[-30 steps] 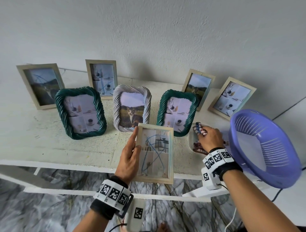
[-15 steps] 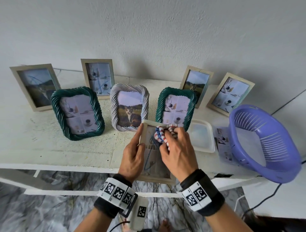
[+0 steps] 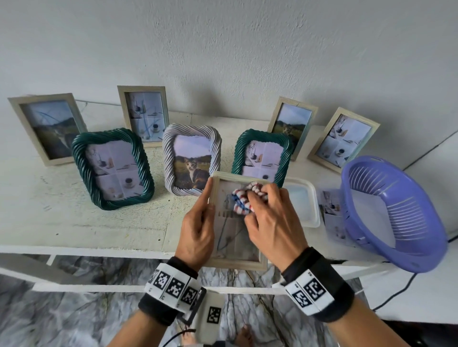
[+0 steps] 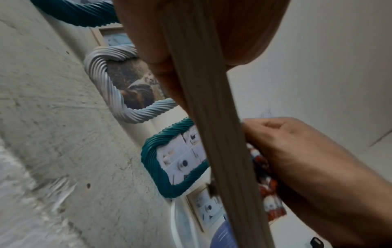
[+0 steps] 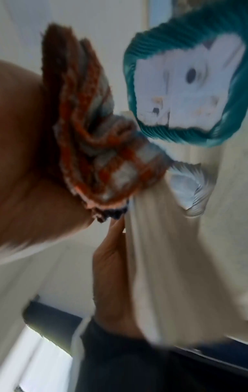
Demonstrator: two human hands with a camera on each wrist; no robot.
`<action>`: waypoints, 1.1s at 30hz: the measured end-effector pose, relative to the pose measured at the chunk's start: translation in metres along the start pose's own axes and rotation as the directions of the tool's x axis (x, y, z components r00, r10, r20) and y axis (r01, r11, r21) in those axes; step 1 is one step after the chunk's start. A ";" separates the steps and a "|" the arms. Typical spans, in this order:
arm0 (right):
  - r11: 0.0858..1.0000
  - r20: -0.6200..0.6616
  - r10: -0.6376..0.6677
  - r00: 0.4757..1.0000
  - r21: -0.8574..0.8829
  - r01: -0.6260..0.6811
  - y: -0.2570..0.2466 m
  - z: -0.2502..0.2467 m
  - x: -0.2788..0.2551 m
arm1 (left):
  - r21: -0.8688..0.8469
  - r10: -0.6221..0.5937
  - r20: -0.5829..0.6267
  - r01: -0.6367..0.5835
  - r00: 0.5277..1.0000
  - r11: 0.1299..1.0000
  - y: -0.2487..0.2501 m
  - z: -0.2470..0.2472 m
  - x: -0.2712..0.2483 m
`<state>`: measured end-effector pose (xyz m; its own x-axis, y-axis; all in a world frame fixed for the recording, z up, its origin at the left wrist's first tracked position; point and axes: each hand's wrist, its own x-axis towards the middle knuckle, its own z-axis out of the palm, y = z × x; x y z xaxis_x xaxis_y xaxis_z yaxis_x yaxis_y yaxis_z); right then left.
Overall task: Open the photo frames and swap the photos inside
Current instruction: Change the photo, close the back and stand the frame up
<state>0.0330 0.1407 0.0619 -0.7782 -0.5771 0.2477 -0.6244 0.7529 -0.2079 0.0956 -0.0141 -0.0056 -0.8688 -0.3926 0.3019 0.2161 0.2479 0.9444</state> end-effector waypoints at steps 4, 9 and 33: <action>0.986 0.027 -0.080 0.996 0.151 0.075 -0.018 0.005 0.001 | -0.078 -0.002 -0.001 0.002 1.000 0.997 0.008 -0.003 0.007; 0.955 0.121 -0.295 0.948 0.047 0.292 -0.007 -0.007 -0.022 | -0.122 -0.041 -0.018 0.039 0.999 0.992 -0.001 -0.006 0.004; 0.935 0.085 -0.338 0.937 -0.087 0.345 -0.030 -0.023 -0.017 | -0.172 -0.053 -0.034 0.047 0.998 0.984 0.024 -0.009 0.004</action>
<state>0.0662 0.1348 0.0857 -0.5241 -0.8223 0.2216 -0.8462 0.5321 -0.0268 0.1015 -0.0174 0.0198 -0.8634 -0.4351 0.2554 0.2488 0.0733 0.9658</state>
